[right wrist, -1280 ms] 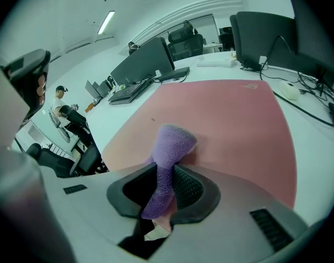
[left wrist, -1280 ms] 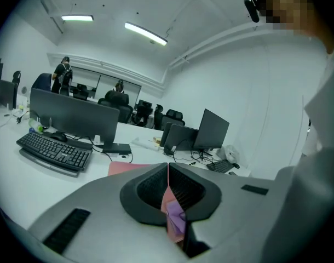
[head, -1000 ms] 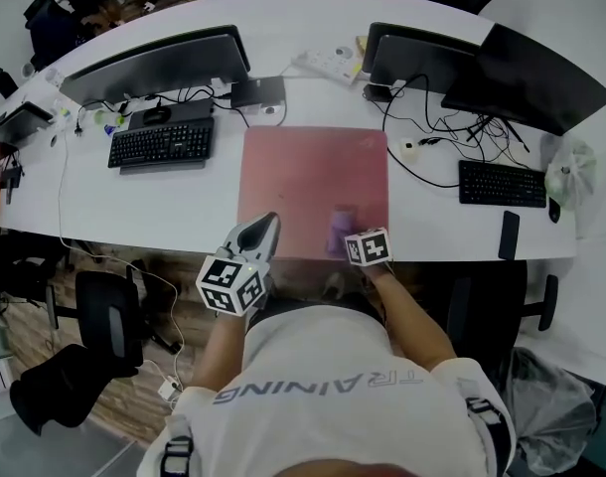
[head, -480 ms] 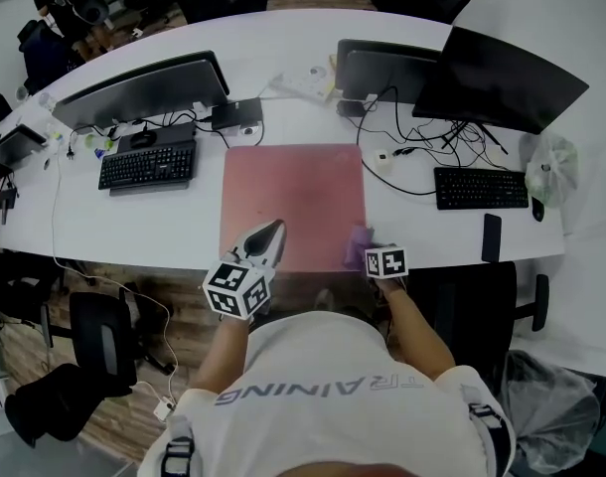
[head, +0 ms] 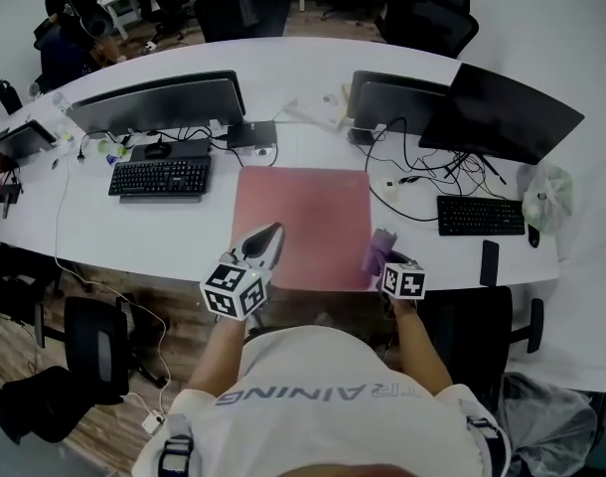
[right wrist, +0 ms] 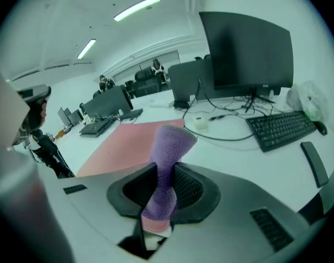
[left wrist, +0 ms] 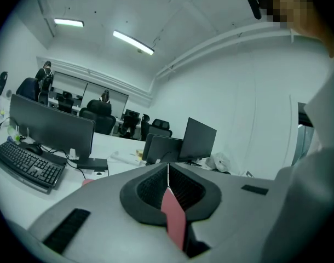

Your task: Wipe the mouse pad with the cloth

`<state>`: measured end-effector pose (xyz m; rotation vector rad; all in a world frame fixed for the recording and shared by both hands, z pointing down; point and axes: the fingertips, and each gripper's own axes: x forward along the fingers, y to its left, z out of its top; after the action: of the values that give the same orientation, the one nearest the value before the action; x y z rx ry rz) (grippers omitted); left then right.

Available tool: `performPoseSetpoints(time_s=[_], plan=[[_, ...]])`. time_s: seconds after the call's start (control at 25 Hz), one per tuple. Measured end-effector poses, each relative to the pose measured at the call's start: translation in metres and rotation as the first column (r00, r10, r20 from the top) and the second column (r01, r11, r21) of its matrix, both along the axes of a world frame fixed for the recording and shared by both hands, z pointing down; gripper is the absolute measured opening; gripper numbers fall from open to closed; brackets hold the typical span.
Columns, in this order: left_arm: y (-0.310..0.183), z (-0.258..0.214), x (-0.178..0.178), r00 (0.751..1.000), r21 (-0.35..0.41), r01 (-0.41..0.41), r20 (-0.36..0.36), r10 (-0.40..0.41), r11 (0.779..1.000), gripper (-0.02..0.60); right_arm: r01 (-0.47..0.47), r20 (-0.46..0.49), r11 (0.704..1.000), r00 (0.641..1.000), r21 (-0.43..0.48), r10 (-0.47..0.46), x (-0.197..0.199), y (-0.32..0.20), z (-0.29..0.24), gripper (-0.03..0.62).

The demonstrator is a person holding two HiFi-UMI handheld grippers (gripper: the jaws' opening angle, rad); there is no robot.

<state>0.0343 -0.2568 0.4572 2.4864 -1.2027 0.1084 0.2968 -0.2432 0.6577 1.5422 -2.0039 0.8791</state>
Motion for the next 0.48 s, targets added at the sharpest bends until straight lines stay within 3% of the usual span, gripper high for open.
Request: performPoseSetpoints(time_s=[0.2,0.36,0.48], plan=[[-0.006,-0.017,-0.03,1.0,0.043,0.018,-0.001,-0.018,0.999,0.034,0.018,-0.003,0.973,1.0,0.23,-0.018,-0.039,-0.03,-0.086,0.1],[-0.006,-0.042,-0.061,0.999,0.07,0.024,-0.026,-0.023,0.997,0.034,0.067,0.018,0.927,0.997,0.37,-0.08,-0.087,-0.04,-0.162,0.1],[-0.003,-0.066,-0.087,0.999,0.115,0.025,-0.036,-0.021,0.993,0.034,0.11,0.017,0.875,0.991,0.472,-0.134,-0.126,-0.037,-0.215,0.1]])
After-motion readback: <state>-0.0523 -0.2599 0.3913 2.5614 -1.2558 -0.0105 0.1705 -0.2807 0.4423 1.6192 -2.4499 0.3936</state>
